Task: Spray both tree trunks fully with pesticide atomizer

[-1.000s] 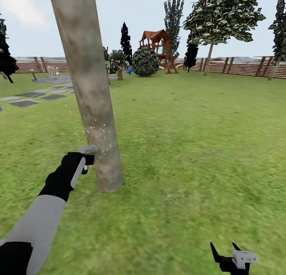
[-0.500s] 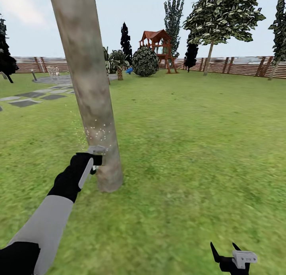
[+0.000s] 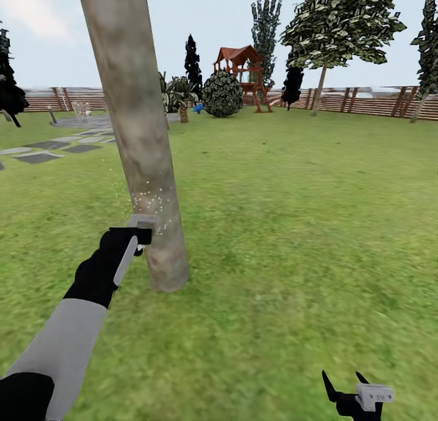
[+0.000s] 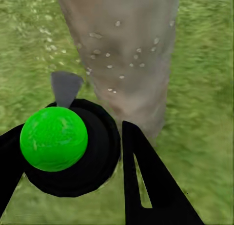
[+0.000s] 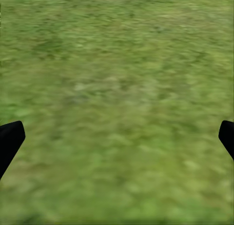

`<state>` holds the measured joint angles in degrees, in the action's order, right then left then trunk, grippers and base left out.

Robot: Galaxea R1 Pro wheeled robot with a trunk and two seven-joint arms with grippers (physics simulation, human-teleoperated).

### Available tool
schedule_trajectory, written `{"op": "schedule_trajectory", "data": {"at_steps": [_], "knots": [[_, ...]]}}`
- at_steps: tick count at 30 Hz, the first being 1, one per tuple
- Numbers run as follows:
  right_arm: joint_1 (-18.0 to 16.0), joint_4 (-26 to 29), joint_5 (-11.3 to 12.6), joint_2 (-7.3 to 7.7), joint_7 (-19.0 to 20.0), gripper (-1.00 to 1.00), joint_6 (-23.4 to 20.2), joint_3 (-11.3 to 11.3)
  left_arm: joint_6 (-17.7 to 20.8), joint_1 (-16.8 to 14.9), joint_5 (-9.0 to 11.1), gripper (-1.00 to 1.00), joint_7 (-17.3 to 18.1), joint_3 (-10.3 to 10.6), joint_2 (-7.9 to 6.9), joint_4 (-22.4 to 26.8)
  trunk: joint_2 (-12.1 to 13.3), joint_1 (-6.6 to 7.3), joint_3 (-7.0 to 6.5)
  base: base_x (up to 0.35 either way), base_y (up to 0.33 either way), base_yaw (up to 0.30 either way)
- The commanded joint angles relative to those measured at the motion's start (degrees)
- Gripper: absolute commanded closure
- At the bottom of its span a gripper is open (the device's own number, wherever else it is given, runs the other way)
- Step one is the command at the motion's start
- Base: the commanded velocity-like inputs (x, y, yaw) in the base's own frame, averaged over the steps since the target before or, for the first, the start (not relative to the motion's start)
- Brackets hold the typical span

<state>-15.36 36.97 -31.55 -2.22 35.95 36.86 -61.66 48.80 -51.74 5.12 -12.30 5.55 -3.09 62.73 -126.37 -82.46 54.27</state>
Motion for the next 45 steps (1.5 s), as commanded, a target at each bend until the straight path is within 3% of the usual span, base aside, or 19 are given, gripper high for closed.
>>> {"op": "schedule_trajectory", "data": {"at_steps": [1, 3, 5, 7, 10, 12, 14, 17, 20, 21, 22, 25, 28, 30, 32, 34, 38, 45], "knots": [[-0.07, 0.08, -0.36, -0.06, 0.44, -1.0, 0.23, -0.48, 0.36, -0.12, 0.92, 1.0, -0.4, -0.83, -1.23, 0.3, -0.02, 0.01, 0.05, -0.002, 0.0, 0.0], [-0.1, 0.08, -0.36, -0.06, 0.44, -1.0, 0.23, -0.48, 0.51, -0.32, 1.39, 1.0, -0.15, -2.89, -3.48, 0.42, -0.02, 0.01, 0.05, -0.001, 0.0, 0.0], [-0.1, 0.11, -0.36, -0.07, 0.44, -1.0, 0.23, -0.48, 0.64, -0.54, 1.7, 1.0, -0.11, -3.78, -3.93, 0.84, -0.02, 0.01, 0.05, 0.0, 0.0, 0.0], [-0.11, 0.11, -0.36, -0.07, 0.44, -1.0, 0.23, -0.48, 1.75, -0.69, 1.75, 1.0, -0.17, -3.58, -2.45, 3.16, -0.02, 0.01, 0.05, 0.0, 0.0, 0.0], [-0.09, 0.12, -0.36, -0.07, 0.44, -1.0, 0.23, -0.47, 4.87, -0.83, 1.27, 1.0, -0.35, -3.23, 1.88, 6.01, -0.02, 0.01, 0.05, 0.0, 0.0, 0.0], [-0.1, 0.12, -0.36, -0.07, 0.44, -1.0, 0.23, -0.48, 5.59, -0.89, 1.12, 1.0, -0.42, -3.06, 2.33, 7.06, -0.02, 0.01, 0.05, 0.0, 0.0, 0.0], [-0.11, 0.12, -0.36, -0.07, 0.44, -1.0, 0.24, -0.48, 7.45, -0.9, 1.02, 1.0, -0.44, -3.53, 1.7, 8.01, -0.02, 0.01, 0.05, 0.0, 0.0, 0.0], [-0.11, 0.12, -0.36, -0.07, 0.44, -1.0, 0.23, -0.47, 8.29, -0.94, 1.43, 1.0, -0.22, -4.97, -1.2, 10.16, -0.02, 0.01, 0.05, 0.0, 0.0, 0.0], [-0.1, 0.12, -0.36, -0.07, 0.44, -1.0, 0.23, -0.48, 8.38, -1.41, 1.63, 1.0, -0.19, -5.1, -1.78, 10.37, -0.02, 0.01, 0.05, 0.0, 0.0, 0.0], [-0.1, 0.12, -0.36, -0.07, 0.44, -1.0, 0.23, -0.48, 8.4, -1.7, 1.7, 1.0, -0.2, -5.01, -1.46, 10.44, -0.02, 0.01, 0.05, 0.0, 0.0, 0.0], [-0.1, 0.12, -0.36, -0.07, 0.44, -1.0, 0.24, -0.48, 8.42, -2.31, 1.63, 1.0, -0.29, -4.73, 0.4, 10.89, -0.02, 0.01, 0.05, 0.0, 0.0, 0.0], [-0.08, 0.12, -0.36, -0.07, 0.44, -1.0, 0.23, -0.47, 8.42, -2.37, 1.21, 1.0, -0.43, -4.53, 3.28, 11.31, -0.02, 0.01, 0.05, 0.0, 0.0, 0.0], [-0.1, 0.12, -0.36, -0.07, 0.44, -1.0, 0.23, -0.45, 8.4, -1.7, 1.03, 1.0, -0.37, -4.91, 2.51, 11.27, -0.02, 0.01, 0.05, 0.0, 0.0, 0.0], [-0.1, 0.12, -0.36, -0.07, 0.44, -1.0, 0.23, -0.41, 8.14, -1.2, 0.93, 1.0, -0.2, -4.97, 0.8, 11.08, -0.02, 0.01, 0.05, 0.0, 0.0, 0.0], [-0.09, 0.12, -0.36, -0.07, 0.44, -1.0, 0.23, -0.4, 7.43, 1.66, 1.03, 1.0, -0.24, -4.7, -0.12, 10.7, -0.02, 0.01, 0.05, 0.0, 0.0, 0.0], [-0.08, 0.07, -0.36, -0.07, 0.44, -1.0, 0.23, -0.39, 7.16, 3.98, 1.23, 1.0, -0.2, -4.55, 0.05, 10.51, -0.02, 0.01, 0.05, 0.0, 0.0, 0.0], [-0.07, 0.03, -0.36, -0.07, 0.44, -1.0, 0.23, -0.39, 2.32, 7.75, 1.13, 1.0, -0.79, -2.47, 0.76, 7.86, -0.02, 0.01, 0.05, 0.0, 0.0, 0.0], [-0.09, 0.03, -0.36, -0.07, 0.44, -1.0, 0.23, -0.38, -18.71, 8.3, 1.07, 1.0, -2.31, -2.35, 0.8, -17.57, -0.02, 0.01, 0.05, 0.0, 0.0, 0.0]]}}
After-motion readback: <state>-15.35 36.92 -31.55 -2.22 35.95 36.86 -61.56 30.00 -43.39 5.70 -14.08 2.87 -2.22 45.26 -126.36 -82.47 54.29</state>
